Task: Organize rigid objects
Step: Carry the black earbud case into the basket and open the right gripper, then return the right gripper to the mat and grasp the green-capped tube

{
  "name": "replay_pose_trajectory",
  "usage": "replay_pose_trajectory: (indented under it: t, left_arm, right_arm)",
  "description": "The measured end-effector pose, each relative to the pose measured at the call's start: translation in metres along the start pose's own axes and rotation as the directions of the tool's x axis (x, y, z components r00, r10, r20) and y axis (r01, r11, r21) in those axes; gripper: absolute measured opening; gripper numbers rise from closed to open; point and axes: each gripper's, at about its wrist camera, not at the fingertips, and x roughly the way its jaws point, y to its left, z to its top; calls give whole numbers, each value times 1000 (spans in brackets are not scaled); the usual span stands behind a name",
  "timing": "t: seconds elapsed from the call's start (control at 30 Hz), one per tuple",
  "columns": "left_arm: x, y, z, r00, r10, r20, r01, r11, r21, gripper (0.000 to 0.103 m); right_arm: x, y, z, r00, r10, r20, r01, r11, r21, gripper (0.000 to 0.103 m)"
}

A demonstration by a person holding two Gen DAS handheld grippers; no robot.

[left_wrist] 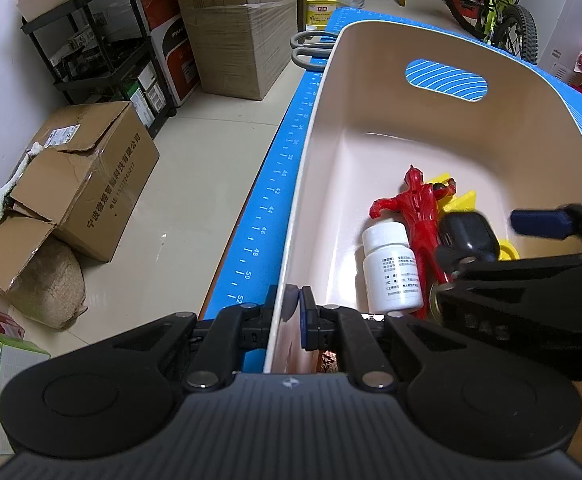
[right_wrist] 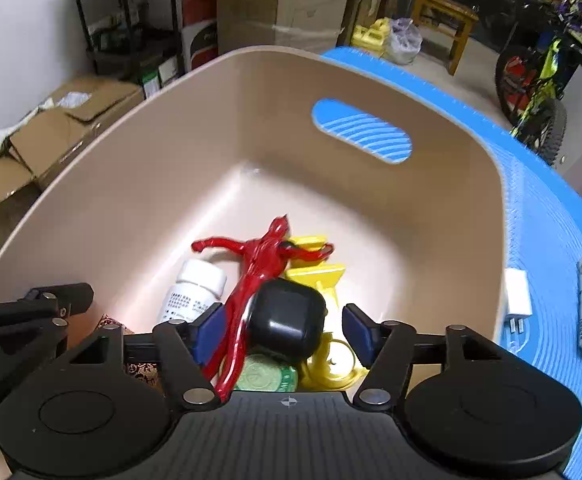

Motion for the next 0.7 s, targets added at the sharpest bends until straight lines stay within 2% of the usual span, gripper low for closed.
replay_pose_trajectory:
  t: [0.1,0.3,0.5,0.7]
  left_arm:
    - [0,0,0,1000,1,0,-1,1000,1,11]
    - [0,-1,0,1000,3,-1,-3,1000,1,11]
    - [0,-1,1,1000,3,-1,-3,1000,0,12]
    - [0,-1,1,1000,2,-2,-2,1000,0,12]
  right_arm:
    - [-14,-7,-2,999,19,39,-19,1000,1,72]
    - [-51,-28,-4,991,-9,131,8,1000,6,75]
    - [-78,-65,-10,974,-73,213,65,997,43,75]
    - [-80,-112,-19,963,-156,219,130,983,129,75]
